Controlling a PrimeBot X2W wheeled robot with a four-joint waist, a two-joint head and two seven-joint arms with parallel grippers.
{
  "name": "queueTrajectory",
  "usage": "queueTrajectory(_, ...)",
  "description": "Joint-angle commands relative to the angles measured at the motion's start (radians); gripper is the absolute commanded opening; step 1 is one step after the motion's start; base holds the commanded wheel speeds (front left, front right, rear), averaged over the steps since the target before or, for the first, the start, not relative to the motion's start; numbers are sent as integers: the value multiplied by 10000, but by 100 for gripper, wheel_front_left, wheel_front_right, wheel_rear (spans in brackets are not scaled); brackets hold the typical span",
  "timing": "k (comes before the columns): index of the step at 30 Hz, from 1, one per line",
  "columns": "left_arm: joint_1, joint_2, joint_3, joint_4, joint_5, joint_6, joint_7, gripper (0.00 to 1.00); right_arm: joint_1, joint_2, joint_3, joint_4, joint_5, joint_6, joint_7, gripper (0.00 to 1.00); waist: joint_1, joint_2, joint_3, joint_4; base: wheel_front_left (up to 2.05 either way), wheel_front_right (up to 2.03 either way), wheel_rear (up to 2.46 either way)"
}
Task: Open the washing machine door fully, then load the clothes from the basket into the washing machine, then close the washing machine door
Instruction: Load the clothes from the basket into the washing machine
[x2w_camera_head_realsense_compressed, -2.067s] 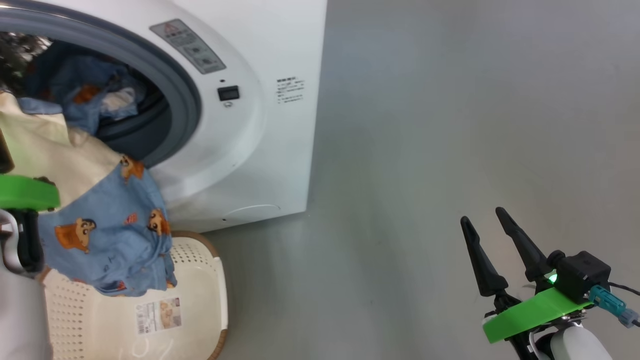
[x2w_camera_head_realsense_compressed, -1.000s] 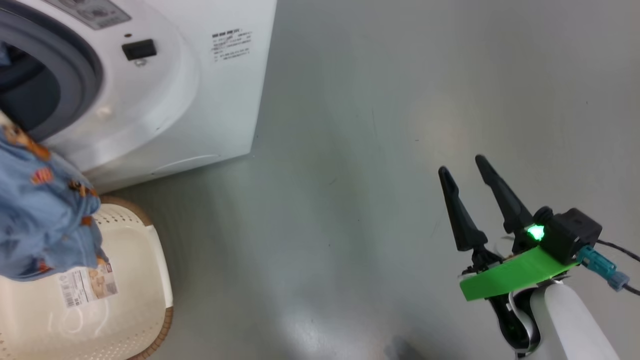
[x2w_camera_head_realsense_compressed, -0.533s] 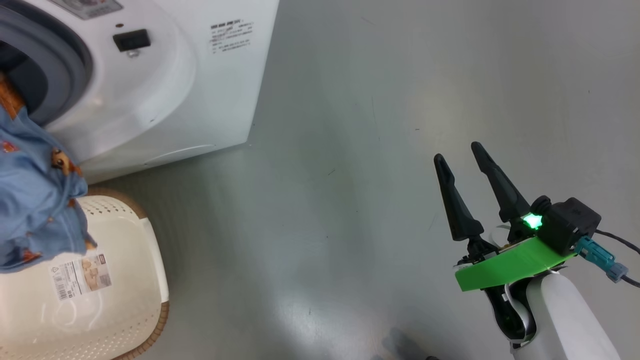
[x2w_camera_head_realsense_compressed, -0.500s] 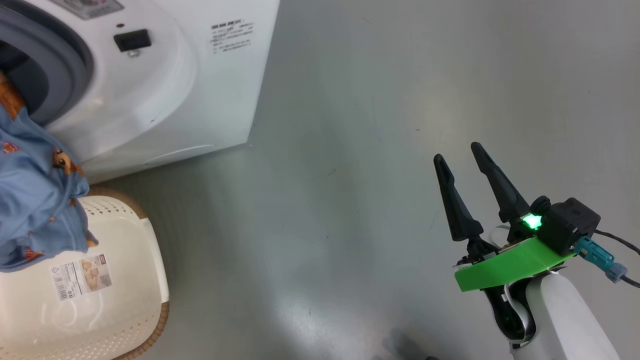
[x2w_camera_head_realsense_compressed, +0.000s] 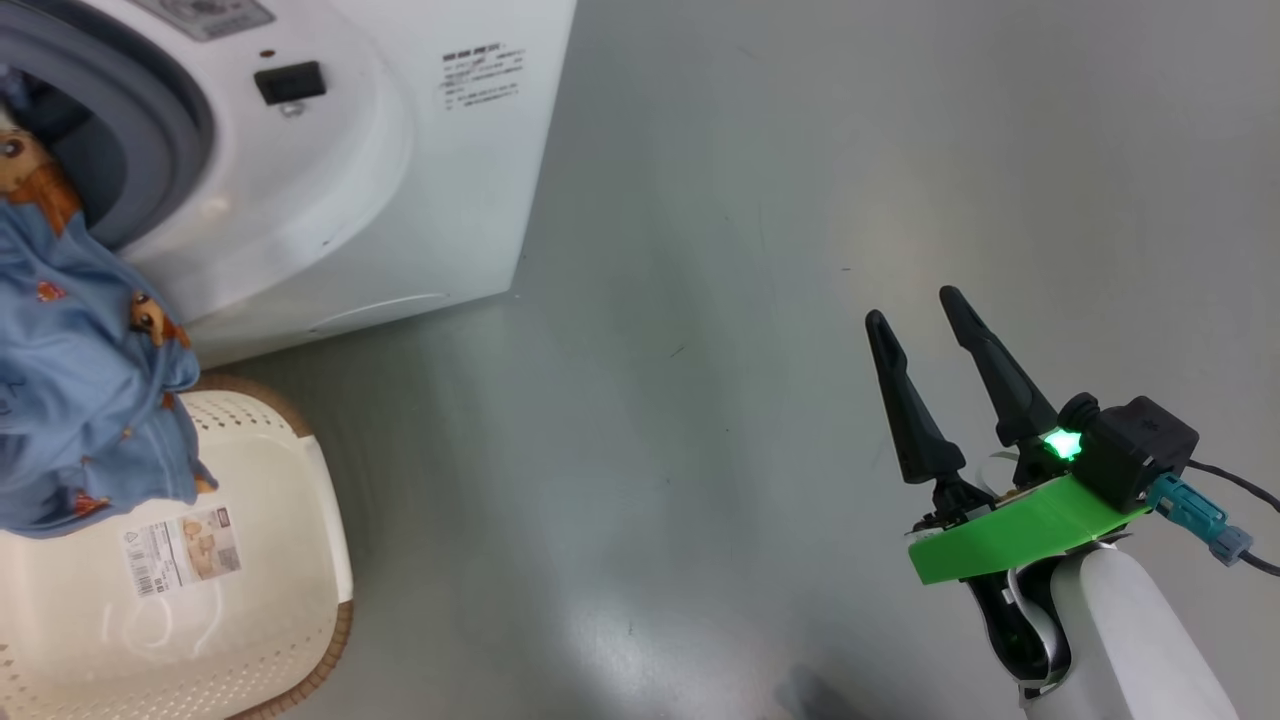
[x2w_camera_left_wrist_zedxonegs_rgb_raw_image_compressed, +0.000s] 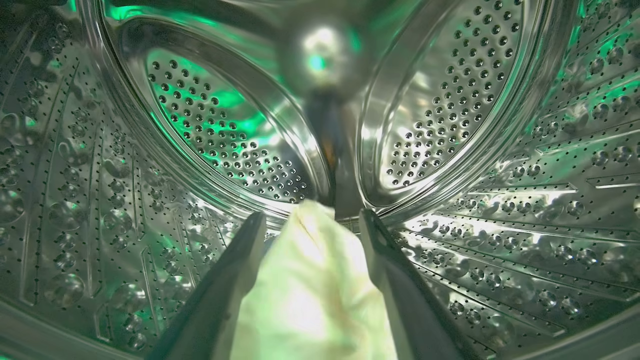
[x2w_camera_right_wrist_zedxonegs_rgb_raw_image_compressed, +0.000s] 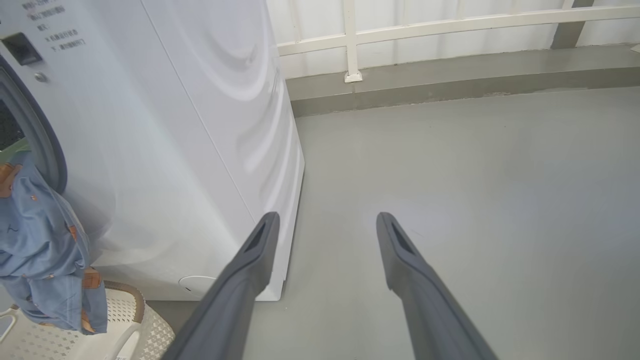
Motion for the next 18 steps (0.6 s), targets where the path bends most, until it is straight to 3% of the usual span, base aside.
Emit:
queueTrajectory(1,69,409,83,-209,93,25,-38,100,94,-46,209,-219,-88,14,-48,100,0,0,-10,31,0,0,0)
queueTrajectory(8,551,40,198,-331,-92,-28,-38,100,69,-114,238,-217,-98,14,-48,100,0,0,-61,214,0,0,0)
queueTrajectory(18,2066,-858,560,-1603,-311,-99,-38,100,63,-322,134,-244,-159,14,-48,100,0,0,-145,677,0,0,0)
